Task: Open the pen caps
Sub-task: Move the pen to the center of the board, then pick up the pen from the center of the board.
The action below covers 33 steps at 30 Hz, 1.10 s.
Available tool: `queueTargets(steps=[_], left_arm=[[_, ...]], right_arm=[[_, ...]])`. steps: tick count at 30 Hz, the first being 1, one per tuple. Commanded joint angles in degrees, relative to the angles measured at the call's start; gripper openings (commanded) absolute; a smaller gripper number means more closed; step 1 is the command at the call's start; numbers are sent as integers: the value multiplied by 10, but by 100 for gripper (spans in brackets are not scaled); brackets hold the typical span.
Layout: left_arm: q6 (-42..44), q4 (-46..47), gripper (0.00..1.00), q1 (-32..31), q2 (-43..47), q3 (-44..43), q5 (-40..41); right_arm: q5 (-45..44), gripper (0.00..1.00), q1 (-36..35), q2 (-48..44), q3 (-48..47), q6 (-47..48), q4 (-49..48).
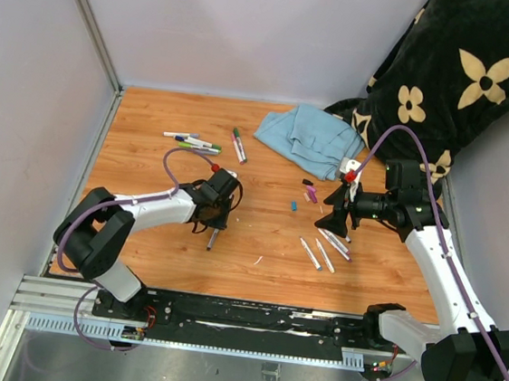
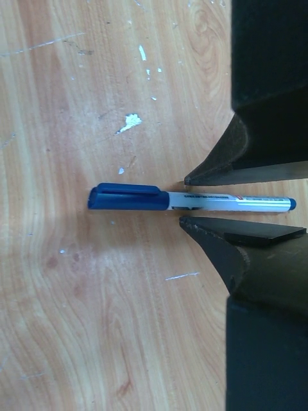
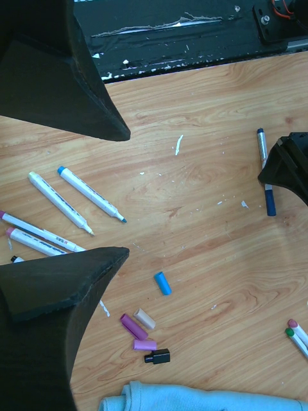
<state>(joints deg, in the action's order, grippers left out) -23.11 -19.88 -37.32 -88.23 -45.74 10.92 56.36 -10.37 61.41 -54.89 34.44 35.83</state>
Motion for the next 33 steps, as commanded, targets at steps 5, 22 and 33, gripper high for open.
queueTargets(steps=[5, 22, 33], left_arm=[[18, -29, 21, -4, -39, -30, 3], [-46, 142, 0, -4, 154, 14, -101], [-198, 491, 0, -48, 279, 196, -137]], right_arm=[[11, 68, 5, -4, 7, 6, -1], [69, 70, -1, 0, 100, -226, -235], [108, 70, -15, 44, 116, -310, -298]])
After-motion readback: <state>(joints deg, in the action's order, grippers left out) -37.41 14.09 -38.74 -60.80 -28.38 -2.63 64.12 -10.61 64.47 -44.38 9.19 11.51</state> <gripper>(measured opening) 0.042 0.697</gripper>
